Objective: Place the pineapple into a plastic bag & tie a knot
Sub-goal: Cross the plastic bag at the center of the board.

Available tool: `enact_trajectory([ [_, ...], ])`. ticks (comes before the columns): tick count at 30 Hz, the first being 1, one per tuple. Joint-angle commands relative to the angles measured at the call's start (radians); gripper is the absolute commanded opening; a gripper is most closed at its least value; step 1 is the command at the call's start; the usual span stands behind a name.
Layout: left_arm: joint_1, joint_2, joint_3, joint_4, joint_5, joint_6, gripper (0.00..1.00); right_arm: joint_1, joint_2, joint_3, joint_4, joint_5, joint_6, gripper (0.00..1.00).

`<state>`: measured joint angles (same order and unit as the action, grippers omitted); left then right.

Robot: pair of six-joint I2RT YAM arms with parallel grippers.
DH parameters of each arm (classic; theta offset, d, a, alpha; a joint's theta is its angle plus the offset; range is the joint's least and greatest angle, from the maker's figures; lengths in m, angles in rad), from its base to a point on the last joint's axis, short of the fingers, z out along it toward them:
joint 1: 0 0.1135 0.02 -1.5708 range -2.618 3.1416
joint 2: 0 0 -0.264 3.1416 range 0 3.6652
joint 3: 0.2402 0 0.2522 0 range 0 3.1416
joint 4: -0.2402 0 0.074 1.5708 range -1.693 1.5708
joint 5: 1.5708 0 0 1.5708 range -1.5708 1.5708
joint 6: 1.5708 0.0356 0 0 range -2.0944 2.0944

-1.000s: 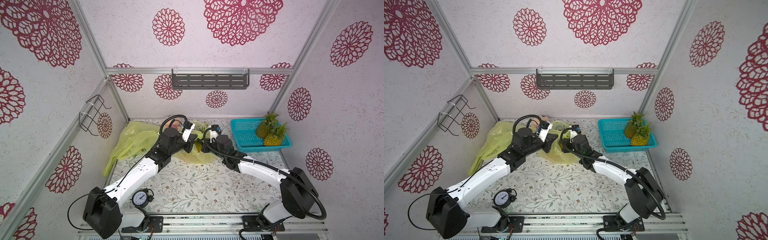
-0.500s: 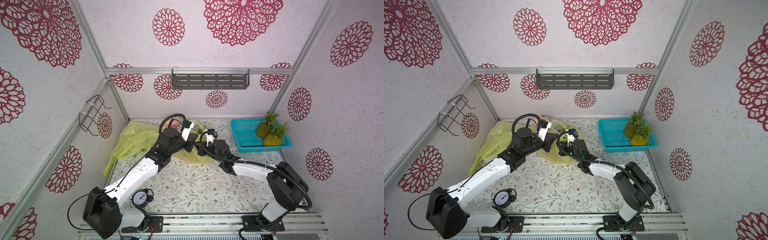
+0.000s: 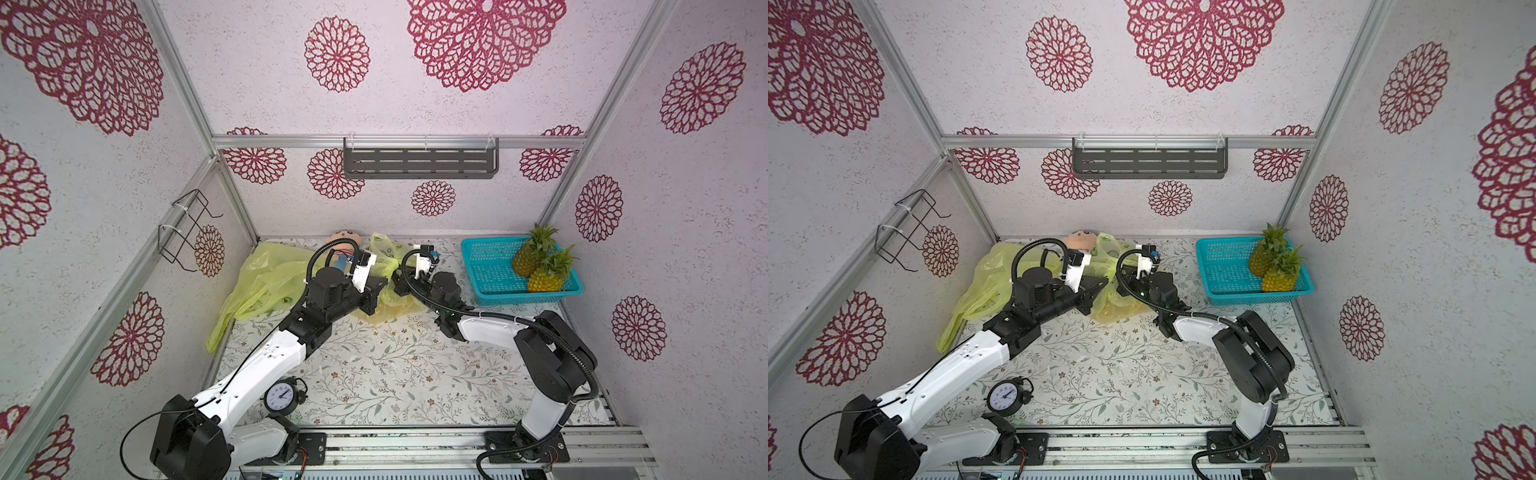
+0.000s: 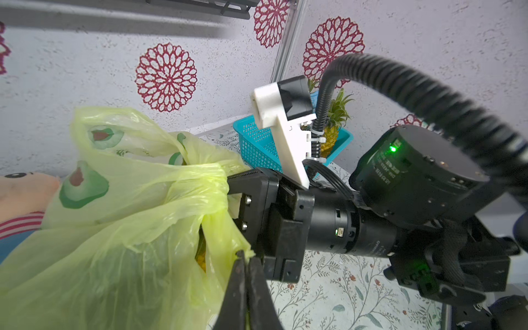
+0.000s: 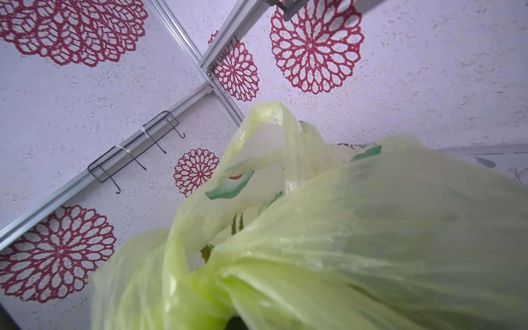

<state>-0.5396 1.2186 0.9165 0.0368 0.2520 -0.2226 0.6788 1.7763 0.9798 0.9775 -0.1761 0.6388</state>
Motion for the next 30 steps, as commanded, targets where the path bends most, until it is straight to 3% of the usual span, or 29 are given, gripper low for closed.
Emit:
enact_trajectory([
  [1,0.014,0.010,0.001,-0.006,0.001,-0.032,0.00,-0.005,0.014,0.015,0.155,-0.106,0.045,0.00],
  [12,0.030,0.076,0.071,-0.020,0.042,-0.040,0.00,0.036,0.060,-0.012,0.156,-0.014,0.078,0.00],
  [18,0.031,0.051,0.052,-0.047,0.039,-0.045,0.00,0.011,0.056,0.027,0.106,0.206,0.025,0.00],
  [27,0.049,-0.003,0.032,-0.133,0.021,-0.036,0.01,-0.015,0.066,0.045,0.157,0.032,0.055,0.00],
  [30,0.056,-0.016,0.066,-0.174,0.023,-0.017,0.19,-0.015,0.070,0.035,0.160,0.018,0.065,0.00],
])
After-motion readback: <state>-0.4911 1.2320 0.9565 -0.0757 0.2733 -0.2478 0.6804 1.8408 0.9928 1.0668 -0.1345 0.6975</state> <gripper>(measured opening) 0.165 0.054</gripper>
